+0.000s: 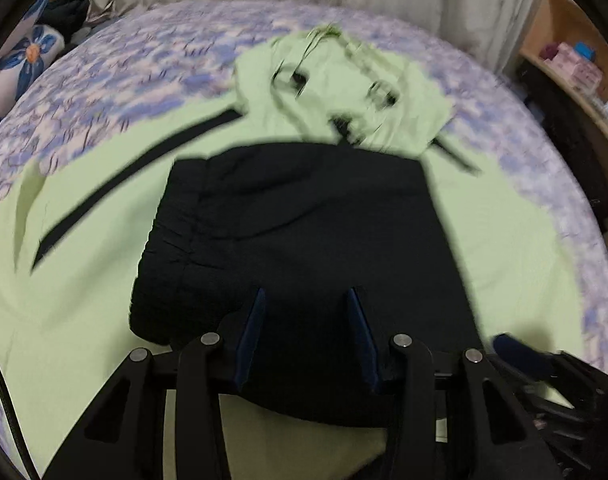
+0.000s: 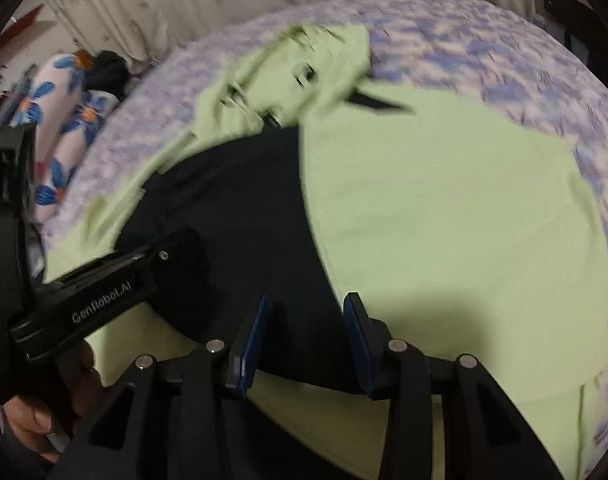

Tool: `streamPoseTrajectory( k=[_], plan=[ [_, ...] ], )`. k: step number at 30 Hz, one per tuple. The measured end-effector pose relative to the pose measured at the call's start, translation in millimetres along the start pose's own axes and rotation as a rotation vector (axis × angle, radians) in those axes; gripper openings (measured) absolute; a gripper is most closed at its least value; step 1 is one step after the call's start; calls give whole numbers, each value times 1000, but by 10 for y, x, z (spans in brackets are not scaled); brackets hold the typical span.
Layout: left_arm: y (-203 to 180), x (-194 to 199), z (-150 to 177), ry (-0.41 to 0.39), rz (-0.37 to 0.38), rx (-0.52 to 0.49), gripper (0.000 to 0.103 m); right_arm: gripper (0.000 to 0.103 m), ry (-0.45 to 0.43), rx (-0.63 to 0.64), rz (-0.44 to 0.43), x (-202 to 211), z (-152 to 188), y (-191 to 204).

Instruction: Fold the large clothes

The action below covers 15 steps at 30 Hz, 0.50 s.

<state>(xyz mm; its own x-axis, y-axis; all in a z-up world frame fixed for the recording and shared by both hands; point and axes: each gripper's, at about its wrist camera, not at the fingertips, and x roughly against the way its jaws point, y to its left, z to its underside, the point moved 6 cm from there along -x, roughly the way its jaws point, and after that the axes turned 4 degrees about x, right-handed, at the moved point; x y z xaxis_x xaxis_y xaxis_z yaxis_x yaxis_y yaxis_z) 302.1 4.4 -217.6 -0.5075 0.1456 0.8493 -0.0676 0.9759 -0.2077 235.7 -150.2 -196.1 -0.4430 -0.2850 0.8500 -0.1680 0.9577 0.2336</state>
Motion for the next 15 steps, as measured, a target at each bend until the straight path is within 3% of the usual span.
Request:
streamPoseTrajectory(
  k=[2,4,6,8,10,11,15],
  plan=[
    [15,1,19,-24,8,-2,42,37,-11,-1,-16,80,16,-111],
    [13,-2,28,-23,4,-17,42,38,-43,12,101,223,26,-330],
    [19,-1,24,-17,1,-19,42,39,-62,2,276,384,68,-745],
    [31,7,23,-11,9,-11,42,39,-60,-59,344,496,146,-1127],
    [59,13,6,-8,19,-4,42,39,-66,-138,358,619,247,-1477],
    [62,16,10,-9,20,-1,42,44,-61,-181,386,683,318,-1649],
    [25,10,2,-5,-13,3,44,47,-79,-279,312,799,444,-1817]
  ],
)
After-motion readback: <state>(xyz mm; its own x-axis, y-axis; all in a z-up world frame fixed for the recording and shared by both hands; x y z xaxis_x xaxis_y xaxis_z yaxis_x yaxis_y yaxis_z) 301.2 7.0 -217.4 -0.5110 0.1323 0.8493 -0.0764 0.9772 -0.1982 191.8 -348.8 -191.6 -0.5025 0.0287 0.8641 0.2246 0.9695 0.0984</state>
